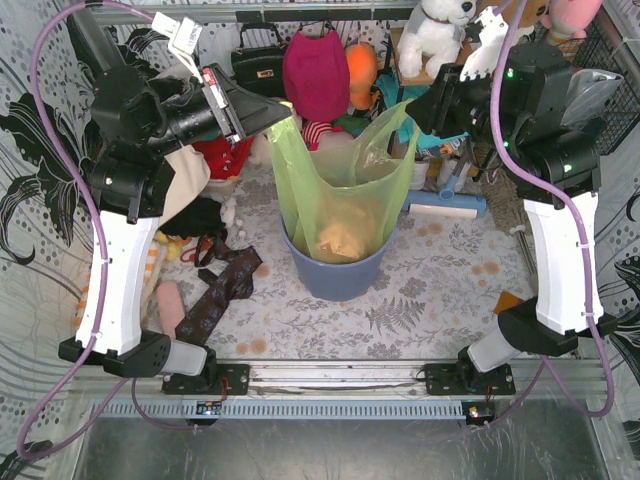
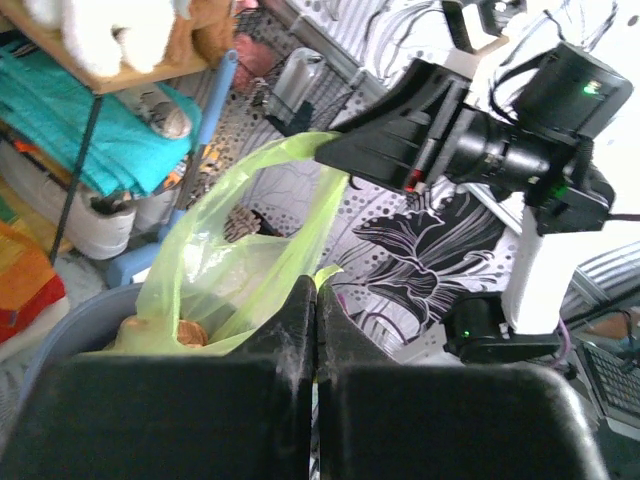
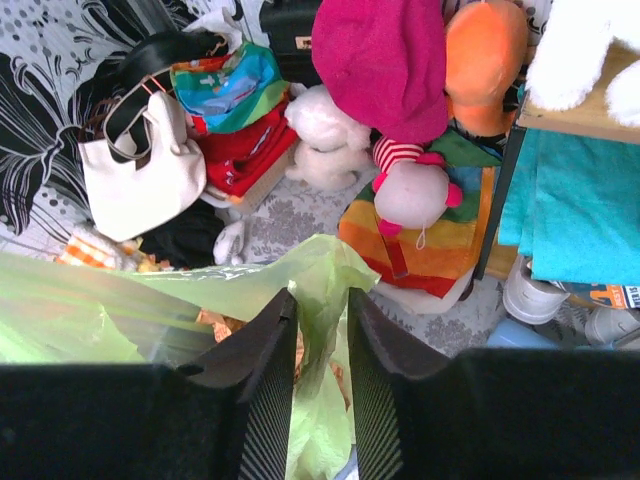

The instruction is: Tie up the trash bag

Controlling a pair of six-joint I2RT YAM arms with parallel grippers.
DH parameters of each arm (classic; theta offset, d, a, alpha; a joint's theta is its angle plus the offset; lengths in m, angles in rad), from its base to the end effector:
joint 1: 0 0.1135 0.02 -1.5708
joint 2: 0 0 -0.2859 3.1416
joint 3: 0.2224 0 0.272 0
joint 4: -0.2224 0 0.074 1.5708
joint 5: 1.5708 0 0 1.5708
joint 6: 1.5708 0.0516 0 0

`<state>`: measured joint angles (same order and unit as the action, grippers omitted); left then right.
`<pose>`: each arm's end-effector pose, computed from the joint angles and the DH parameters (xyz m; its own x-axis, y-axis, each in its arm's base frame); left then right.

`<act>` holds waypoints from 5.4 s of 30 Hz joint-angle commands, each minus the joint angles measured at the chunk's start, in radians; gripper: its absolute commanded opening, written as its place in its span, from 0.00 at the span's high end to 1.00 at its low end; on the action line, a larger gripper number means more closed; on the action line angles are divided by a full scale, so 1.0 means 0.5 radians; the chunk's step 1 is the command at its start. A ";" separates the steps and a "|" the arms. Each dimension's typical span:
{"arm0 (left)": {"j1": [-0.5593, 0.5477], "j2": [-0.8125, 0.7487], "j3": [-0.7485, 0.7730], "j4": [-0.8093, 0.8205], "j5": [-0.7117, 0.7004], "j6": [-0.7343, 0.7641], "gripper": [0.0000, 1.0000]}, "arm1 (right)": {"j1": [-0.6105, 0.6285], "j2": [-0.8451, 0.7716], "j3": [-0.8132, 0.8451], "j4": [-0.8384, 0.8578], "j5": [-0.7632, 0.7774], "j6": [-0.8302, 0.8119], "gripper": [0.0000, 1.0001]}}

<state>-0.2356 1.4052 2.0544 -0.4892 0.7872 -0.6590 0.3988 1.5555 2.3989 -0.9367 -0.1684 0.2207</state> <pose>0.2413 -0.0955 0.6213 -0.3948 -0.3497 -0.8496 0.7627 0.3908 -0.5153 0.2469 0.1134 0.6258 -0.2012 0.1494 -0.9681 -0.5048 0.8312 0.2332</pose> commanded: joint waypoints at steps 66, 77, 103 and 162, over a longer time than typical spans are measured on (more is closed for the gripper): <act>-0.006 -0.652 -1.241 1.993 0.366 -0.540 1.00 | 0.008 -0.987 -1.428 1.728 -0.307 0.422 0.56; -0.007 -0.569 -1.257 2.243 0.362 -0.686 1.00 | 0.519 -0.703 -1.758 2.191 -0.093 0.733 0.64; -0.037 -0.523 -1.318 2.444 0.460 -0.767 1.00 | 0.620 -0.360 -1.025 1.538 -0.414 -0.456 0.29; -0.619 -0.644 -1.481 1.540 -0.359 0.147 0.25 | 0.614 -0.009 -0.687 1.839 -1.234 -0.008 0.87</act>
<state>-0.5194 1.0805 1.2655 0.2722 0.6609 -0.6460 0.7017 1.5780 2.0575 -0.0731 -0.8059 0.2203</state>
